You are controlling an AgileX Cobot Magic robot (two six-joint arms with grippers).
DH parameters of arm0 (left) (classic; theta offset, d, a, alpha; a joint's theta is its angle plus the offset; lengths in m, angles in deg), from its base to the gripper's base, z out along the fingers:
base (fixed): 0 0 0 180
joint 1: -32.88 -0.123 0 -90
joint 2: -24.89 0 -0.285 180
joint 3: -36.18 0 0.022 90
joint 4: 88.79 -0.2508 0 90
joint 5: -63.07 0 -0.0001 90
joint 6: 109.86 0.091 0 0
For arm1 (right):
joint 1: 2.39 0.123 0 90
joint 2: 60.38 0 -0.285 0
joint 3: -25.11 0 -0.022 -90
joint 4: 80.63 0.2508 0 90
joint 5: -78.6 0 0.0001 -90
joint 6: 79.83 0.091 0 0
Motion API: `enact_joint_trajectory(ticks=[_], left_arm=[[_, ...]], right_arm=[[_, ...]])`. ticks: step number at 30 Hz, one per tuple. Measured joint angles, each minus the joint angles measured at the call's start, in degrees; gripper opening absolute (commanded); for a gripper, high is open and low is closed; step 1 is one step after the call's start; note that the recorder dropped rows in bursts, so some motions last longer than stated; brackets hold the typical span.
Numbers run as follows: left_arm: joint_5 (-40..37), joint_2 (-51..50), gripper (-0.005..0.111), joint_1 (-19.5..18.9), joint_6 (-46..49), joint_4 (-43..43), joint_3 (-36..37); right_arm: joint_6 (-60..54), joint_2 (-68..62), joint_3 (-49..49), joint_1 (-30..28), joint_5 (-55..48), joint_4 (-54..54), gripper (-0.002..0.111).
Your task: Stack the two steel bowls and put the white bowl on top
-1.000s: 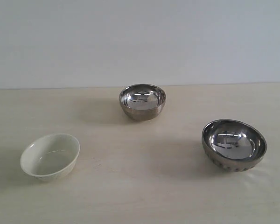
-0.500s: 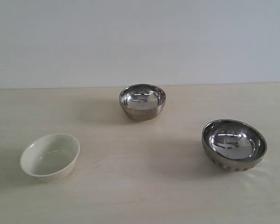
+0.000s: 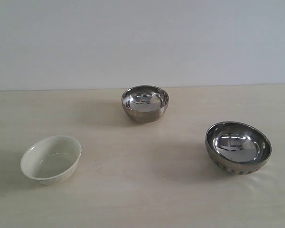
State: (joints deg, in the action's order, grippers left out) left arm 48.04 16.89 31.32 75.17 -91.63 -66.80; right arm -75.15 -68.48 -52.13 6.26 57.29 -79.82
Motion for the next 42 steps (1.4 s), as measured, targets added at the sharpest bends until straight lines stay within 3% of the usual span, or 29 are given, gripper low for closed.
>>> enact_joint_trajectory(ticks=[24, 33, 42], left_arm=[[0.0, 0.0, 0.004, 0.0, 0.0, 0.0, 0.0], [0.0, 0.0, 0.004, 0.0, 0.0, 0.0, 0.0], [0.0, 0.0, 0.004, 0.0, 0.0, 0.0, 0.0]], right_arm=[[0.3, 0.0, 0.0, 0.0, 0.0, 0.4, 0.000], [19.5, 0.0, 0.0, 0.0, 1.2, 18.7, 0.000], [23.1, 0.0, 0.0, 0.0, 1.5, 21.4, 0.000]])
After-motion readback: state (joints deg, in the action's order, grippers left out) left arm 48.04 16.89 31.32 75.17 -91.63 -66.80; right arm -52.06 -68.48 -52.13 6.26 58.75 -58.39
